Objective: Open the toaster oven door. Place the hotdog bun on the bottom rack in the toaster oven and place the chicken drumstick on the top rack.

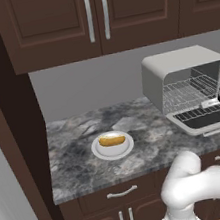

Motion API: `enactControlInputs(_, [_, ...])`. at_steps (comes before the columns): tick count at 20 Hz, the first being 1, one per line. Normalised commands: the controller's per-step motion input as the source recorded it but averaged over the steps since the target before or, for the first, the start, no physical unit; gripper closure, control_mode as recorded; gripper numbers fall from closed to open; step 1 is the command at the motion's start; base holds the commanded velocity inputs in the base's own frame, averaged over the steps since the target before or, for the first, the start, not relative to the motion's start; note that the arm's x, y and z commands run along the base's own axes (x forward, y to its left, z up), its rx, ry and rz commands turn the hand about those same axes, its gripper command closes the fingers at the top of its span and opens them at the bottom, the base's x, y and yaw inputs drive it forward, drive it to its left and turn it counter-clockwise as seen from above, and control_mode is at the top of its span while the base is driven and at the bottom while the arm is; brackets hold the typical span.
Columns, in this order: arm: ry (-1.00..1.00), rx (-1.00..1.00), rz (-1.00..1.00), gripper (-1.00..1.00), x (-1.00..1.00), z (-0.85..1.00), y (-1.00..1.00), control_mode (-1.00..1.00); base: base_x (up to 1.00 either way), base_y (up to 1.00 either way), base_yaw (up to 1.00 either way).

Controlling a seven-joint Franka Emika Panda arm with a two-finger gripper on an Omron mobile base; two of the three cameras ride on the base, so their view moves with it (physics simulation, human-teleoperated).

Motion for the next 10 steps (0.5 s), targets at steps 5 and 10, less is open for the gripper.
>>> enactControlInputs(5, [0.28,0.00,0.00,-1.00,-0.50,-0.99,0.00,-1.00,0.00,0.00,0.00])
enactControlInputs(10, [0.25,-0.01,0.00,-1.00,-0.66,-0.92,0.00,-1.00,0.00,0.00,0.00])
